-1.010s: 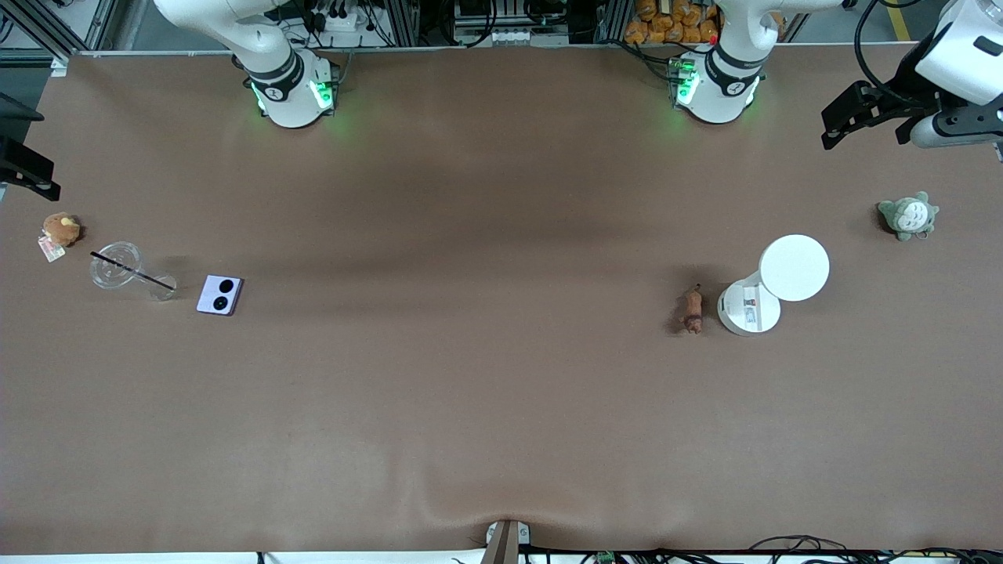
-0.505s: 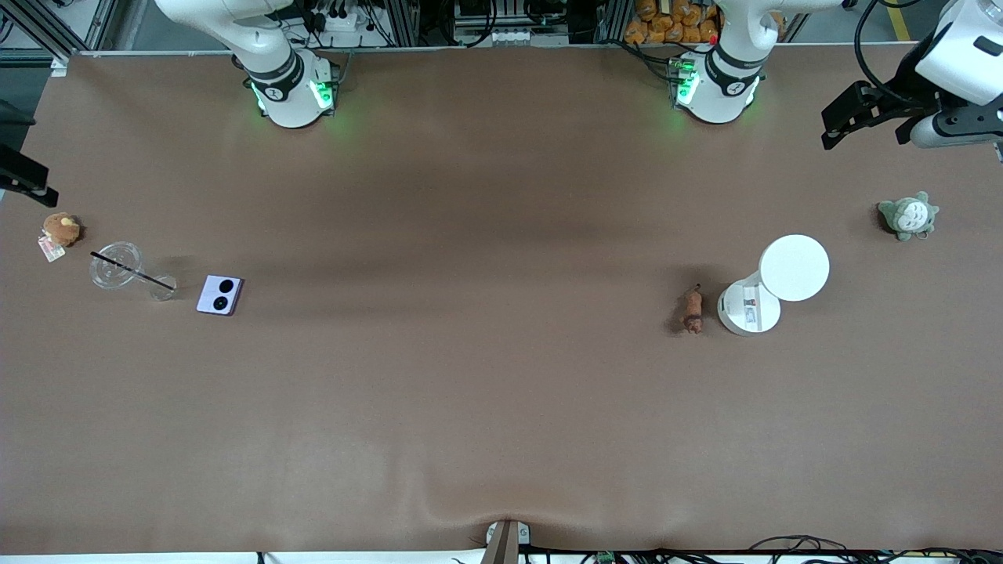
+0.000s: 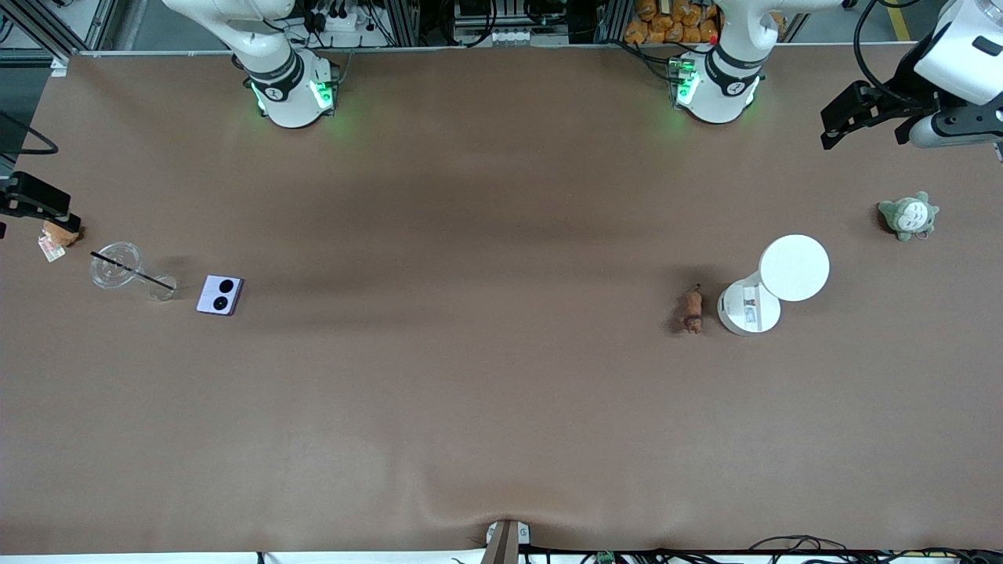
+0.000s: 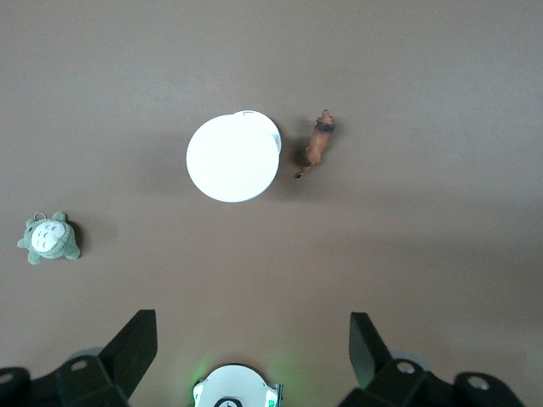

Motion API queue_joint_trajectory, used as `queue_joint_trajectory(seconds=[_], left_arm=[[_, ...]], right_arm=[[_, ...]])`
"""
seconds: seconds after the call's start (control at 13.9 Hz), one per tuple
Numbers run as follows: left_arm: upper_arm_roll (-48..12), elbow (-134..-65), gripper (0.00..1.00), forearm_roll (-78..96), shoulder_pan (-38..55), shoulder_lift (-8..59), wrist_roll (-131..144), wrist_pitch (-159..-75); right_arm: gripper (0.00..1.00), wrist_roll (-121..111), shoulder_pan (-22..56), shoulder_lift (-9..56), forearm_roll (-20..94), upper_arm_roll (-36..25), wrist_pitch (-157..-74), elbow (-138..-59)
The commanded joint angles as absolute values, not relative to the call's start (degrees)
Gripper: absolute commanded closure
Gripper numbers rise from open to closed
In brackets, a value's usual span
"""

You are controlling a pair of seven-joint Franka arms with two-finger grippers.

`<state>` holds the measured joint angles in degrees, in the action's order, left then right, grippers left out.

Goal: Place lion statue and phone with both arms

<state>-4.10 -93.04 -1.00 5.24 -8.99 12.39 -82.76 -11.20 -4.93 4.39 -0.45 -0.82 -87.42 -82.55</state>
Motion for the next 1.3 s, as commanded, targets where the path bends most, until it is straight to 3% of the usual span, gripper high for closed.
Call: queue_joint_trajectory(seconds=[0.0, 1.23], left_arm=[[-4.1, -92.2, 0.0, -0.5, 5.1, -9.2, 11.9, -81.8], [-3.4, -91.9, 0.0, 0.2, 3.3, -9.3, 8.9, -82.4]], right_arm=[[0.0, -11.8, -4.7, 0.8, -1.7, 0.2, -88.2, -85.6], [0.0, -11.6, -4.0, -0.1, -1.0, 0.1, -87.0, -86.3]])
